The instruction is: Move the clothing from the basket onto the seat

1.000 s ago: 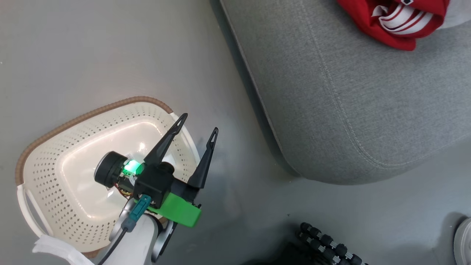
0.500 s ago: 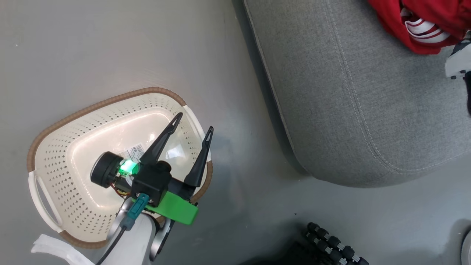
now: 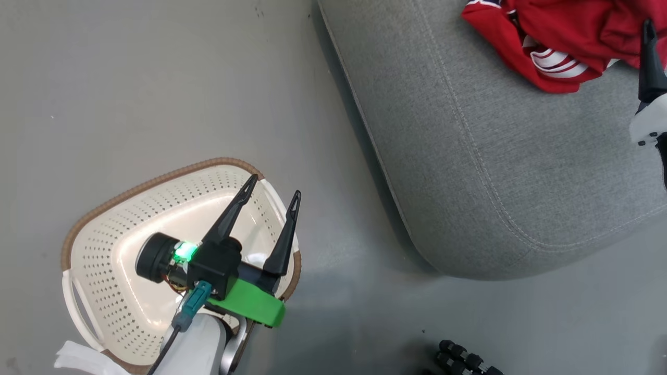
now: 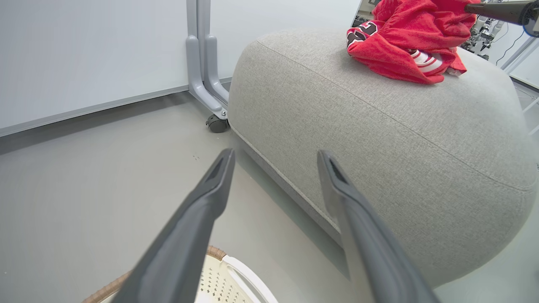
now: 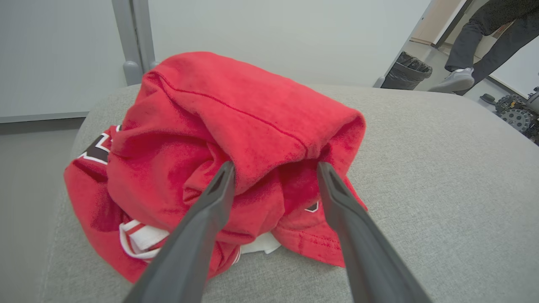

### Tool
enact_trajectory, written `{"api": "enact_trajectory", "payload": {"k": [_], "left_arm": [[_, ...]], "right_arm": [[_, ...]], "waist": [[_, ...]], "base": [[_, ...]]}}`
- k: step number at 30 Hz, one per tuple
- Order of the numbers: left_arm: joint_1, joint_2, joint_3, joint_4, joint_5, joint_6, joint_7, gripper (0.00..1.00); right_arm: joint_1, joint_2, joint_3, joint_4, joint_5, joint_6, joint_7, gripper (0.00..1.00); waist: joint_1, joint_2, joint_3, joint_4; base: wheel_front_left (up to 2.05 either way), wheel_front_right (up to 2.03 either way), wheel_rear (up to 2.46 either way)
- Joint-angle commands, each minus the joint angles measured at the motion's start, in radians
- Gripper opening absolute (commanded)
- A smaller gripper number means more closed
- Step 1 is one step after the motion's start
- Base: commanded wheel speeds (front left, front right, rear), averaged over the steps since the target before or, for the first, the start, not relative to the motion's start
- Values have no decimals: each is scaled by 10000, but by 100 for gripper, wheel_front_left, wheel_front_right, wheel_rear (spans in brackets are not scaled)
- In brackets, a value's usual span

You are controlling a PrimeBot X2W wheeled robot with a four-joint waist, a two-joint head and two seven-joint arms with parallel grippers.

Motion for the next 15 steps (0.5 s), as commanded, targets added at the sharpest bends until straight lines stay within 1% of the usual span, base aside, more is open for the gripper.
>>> {"api": "enact_trajectory", "payload": {"k": [1,6,9,12,15], "left_arm": [[190,-91,5,20,-48,-42,-1,100],[582,-316,189,-73,-330,-42,-1,100],[857,-405,348,-119,-453,-42,-1,100],[1221,-451,623,-211,-581,-41,-1,100],[1488,-482,1064,-369,-645,-41,-1,100]], "right_arm": [[252,-176,75,-191,-32,-17,-28,100],[996,-494,362,-1194,97,-17,-28,100],[1394,-700,548,-1843,-46,-17,-28,100],[1832,-748,630,-2739,-163,-17,-29,100],[2330,-752,593,-3867,-348,-17,-29,100]], "waist": [[-1,-1,-967,-130],[-1,-1,-2043,-288],[-1,-1,-2616,-390],[-1,-1,-3249,-431],[-1,-1,-3786,-321]], "base": [[0,0,0],[0,0,0],[0,0,0],[0,0,0],[0,0,0]]}}
